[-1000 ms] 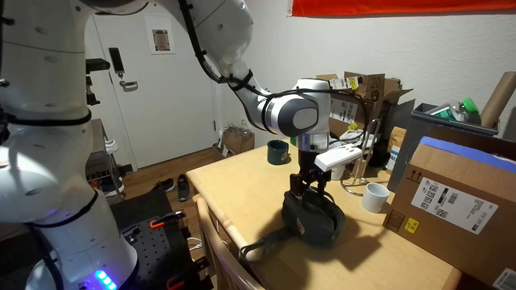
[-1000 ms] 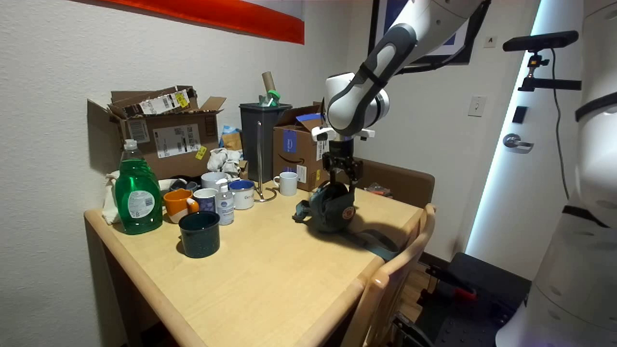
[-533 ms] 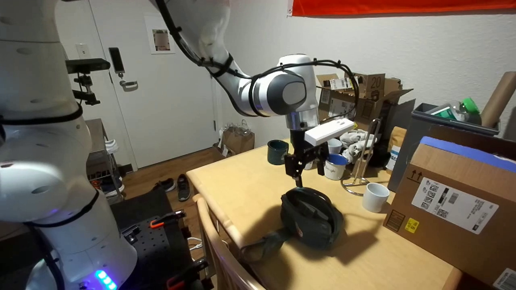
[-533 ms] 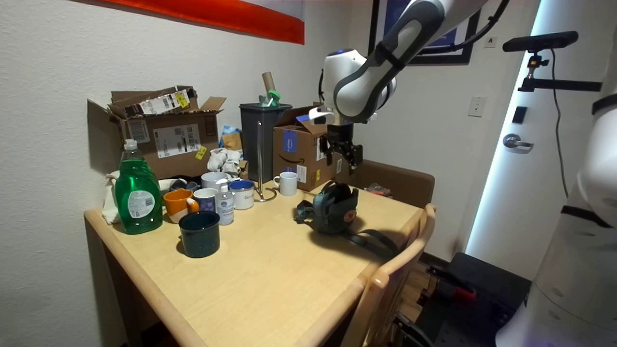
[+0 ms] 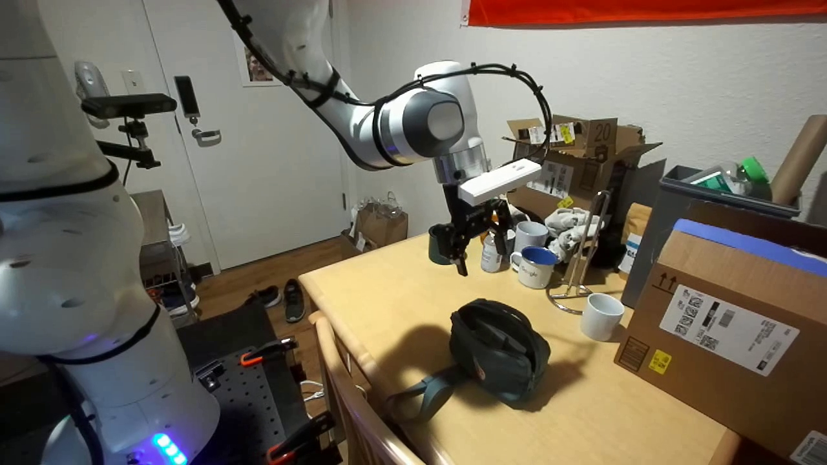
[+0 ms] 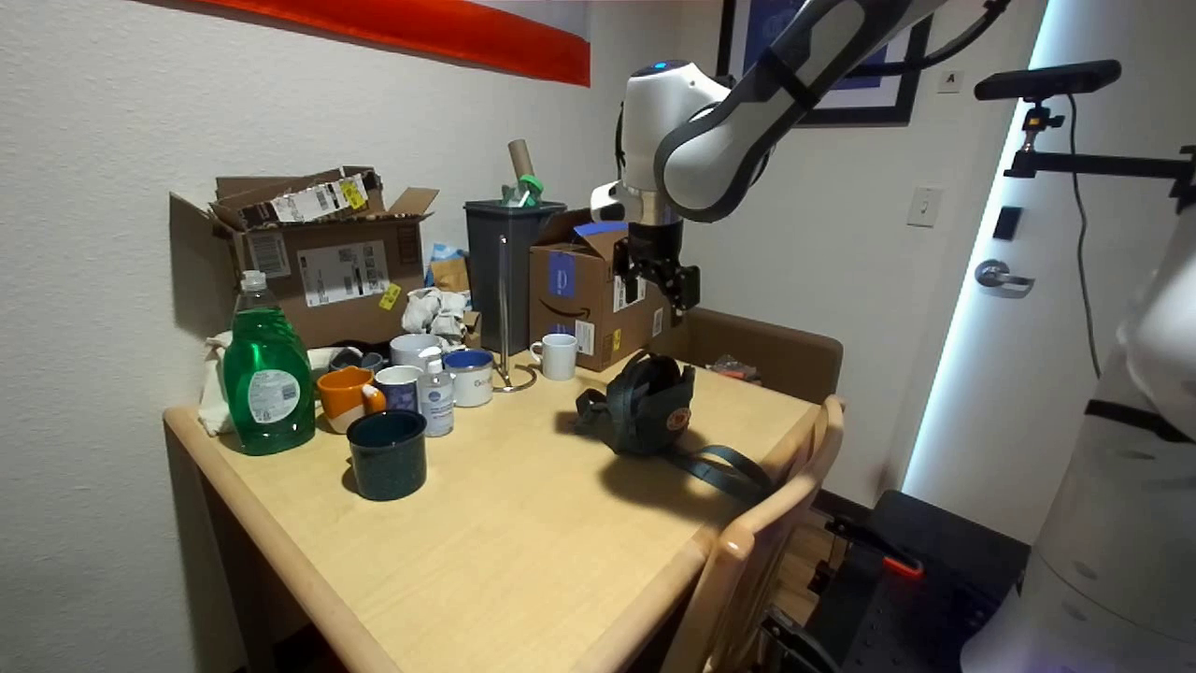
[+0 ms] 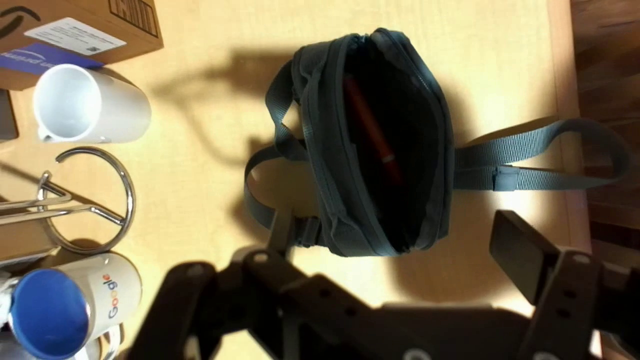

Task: Put the orange sharpie in the bag

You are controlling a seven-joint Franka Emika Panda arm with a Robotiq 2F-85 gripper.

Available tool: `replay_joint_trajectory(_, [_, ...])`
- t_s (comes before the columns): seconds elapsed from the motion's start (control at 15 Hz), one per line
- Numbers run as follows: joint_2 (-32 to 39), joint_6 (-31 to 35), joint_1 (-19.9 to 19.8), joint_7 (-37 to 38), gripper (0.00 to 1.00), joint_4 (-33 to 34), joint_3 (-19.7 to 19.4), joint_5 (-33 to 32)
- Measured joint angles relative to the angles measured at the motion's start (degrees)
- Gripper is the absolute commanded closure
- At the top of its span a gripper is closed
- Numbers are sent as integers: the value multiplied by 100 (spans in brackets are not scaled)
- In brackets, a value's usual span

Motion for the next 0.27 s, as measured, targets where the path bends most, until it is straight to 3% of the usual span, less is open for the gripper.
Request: replay_joint_trajectory(0.27, [-120,-170,81,355,0,-52,99,0])
